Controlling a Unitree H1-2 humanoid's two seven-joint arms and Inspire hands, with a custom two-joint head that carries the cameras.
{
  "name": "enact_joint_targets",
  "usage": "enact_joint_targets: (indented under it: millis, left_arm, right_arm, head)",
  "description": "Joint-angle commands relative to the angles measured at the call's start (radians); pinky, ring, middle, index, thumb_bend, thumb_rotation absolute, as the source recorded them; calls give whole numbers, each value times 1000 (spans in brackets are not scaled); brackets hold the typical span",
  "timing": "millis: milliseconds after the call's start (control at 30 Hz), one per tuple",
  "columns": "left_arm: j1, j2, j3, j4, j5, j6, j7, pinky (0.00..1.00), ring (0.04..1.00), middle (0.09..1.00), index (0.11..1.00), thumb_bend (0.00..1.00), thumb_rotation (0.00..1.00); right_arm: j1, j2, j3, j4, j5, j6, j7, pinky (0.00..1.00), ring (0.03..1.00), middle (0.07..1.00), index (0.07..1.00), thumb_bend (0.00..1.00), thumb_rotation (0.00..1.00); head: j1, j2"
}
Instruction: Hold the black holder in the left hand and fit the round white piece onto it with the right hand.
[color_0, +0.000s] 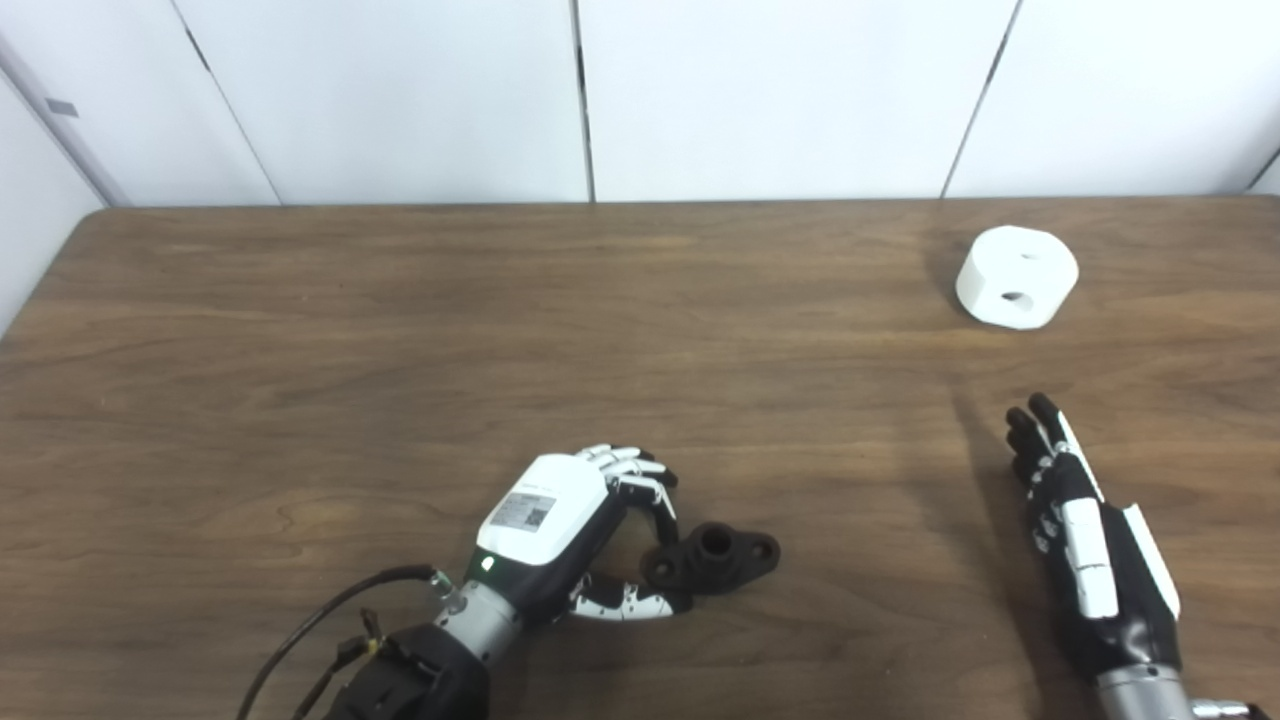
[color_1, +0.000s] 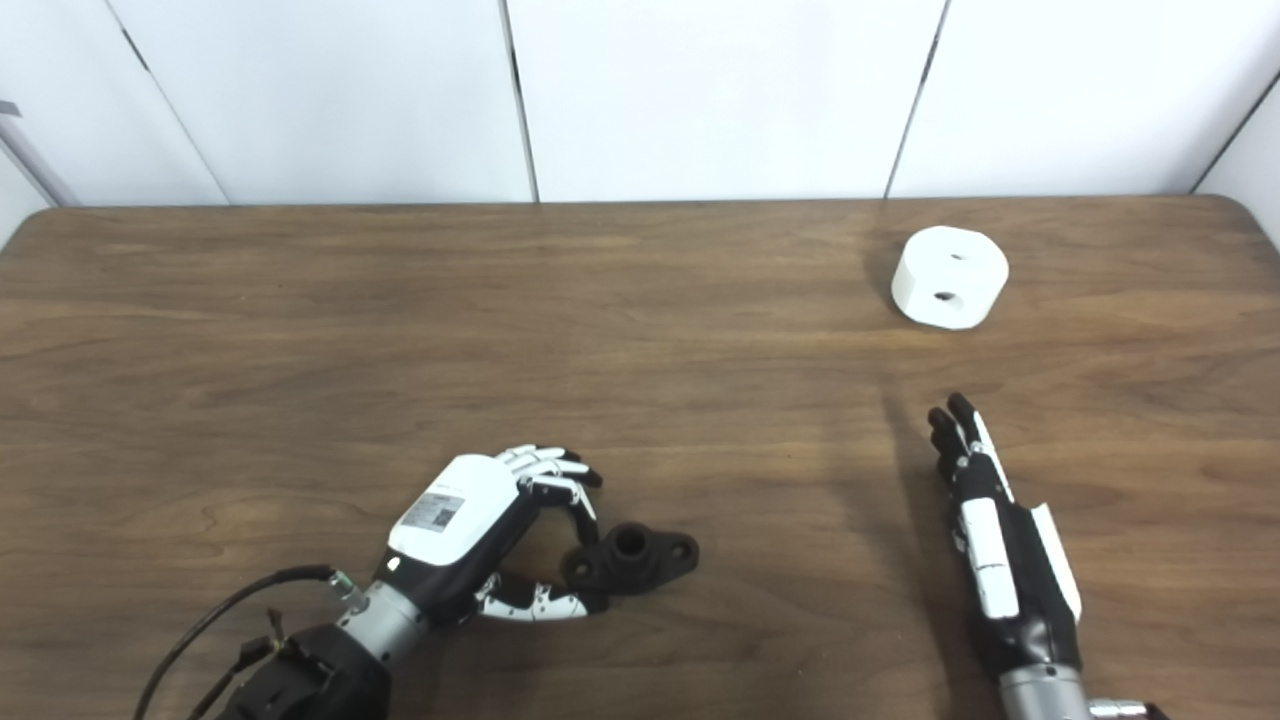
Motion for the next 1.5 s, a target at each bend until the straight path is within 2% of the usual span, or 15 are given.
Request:
enact_joint_targets:
  millis: [0, 167, 233, 267, 300, 400, 433, 500, 567, 700, 833, 967, 1200, 1367, 1467]
  left_arm:
    - [47, 17, 0, 72, 94, 104, -100, 861, 852, 786, 492, 515, 52]
    - [56, -6, 22, 68, 149, 104, -117, 881, 856, 785, 491, 516, 50]
    - [57, -12, 29, 66, 160, 99, -119, 882, 858, 789, 491, 515, 51]
    - [57, -15, 32, 65, 165, 98, -123, 882, 858, 789, 491, 515, 51]
    - [56, -16, 35, 65, 168, 99, -127, 886, 860, 791, 491, 514, 52]
    - [54, -21, 44, 67, 170, 101, -136, 881, 857, 791, 492, 514, 53]
    - [54, -23, 48, 64, 168, 103, -140, 881, 857, 792, 492, 514, 53]
    - [56, -26, 57, 58, 160, 105, -145, 872, 855, 791, 492, 514, 53]
    - [59, -29, 66, 53, 152, 102, -142, 863, 851, 788, 492, 514, 54]
    - [67, -33, 88, 40, 135, 93, -142, 847, 844, 781, 491, 515, 53]
    - [70, -31, 101, 33, 130, 87, -157, 843, 840, 779, 491, 516, 51]
    - [71, -24, 105, 31, 137, 87, -176, 840, 838, 778, 491, 517, 54]
    - [77, -20, 120, 31, 120, 77, -186, 830, 828, 770, 491, 517, 53]
    - [80, -17, 121, 47, 117, 62, -179, 829, 831, 771, 491, 516, 52]
    - [79, -17, 122, 48, 115, 60, -183, 825, 828, 770, 491, 516, 52]
  right_arm:
    - [15, -13, -4, -22, 17, 12, 12, 1000, 976, 962, 980, 549, 977]
    - [22, -19, -10, -76, 23, 52, 13, 1000, 979, 961, 974, 532, 938]
    - [17, -27, -19, -102, 21, 73, 11, 1000, 979, 957, 967, 528, 880]
    - [11, -38, -27, -124, 6, 97, 6, 1000, 972, 953, 961, 527, 823]
    - [3, -51, -34, -149, -22, 125, -2, 1000, 957, 939, 936, 539, 708]
    - [-33, -87, -48, -203, -158, 174, -27, 885, 915, 900, 866, 616, 538]
    - [-50, -98, -52, -208, -189, 181, -31, 893, 921, 899, 858, 645, 475]
    - [-89, -119, -61, -203, -243, 195, -38, 971, 963, 918, 843, 716, 372]
    - [-124, -135, -71, -189, -273, 205, -41, 993, 990, 936, 836, 769, 334]
    - [-206, -171, -95, -176, -294, 268, -31, 1000, 1000, 965, 854, 838, 313]
    - [-274, -208, -94, -171, -343, 329, -19, 1000, 1000, 975, 861, 847, 268]
    - [-347, -275, -83, -136, -403, 338, 2, 1000, 1000, 982, 878, 844, 262]
    - [-488, -371, -29, -38, -526, 382, 33, 977, 984, 968, 910, 885, 357]
    - [-588, -407, 12, 70, -558, 380, 53, 988, 1000, 972, 917, 873, 336]
    - [-649, -424, 42, 139, -577, 391, 74, 936, 1000, 980, 913, 882, 334]
  head:
    - [2, 3]
    - [-8, 3]
    - [-16, 1]
    - [-24, -2]
    - [-24, -2]
    - [-75, -13]
    - [-81, -16]
    - [-105, -26]
    - [-114, -28]
    - [-148, -21]
    - [-167, -23]
    - [-197, -29]
    - [-219, -47]
    - [-233, -65]
    - [-236, -67]
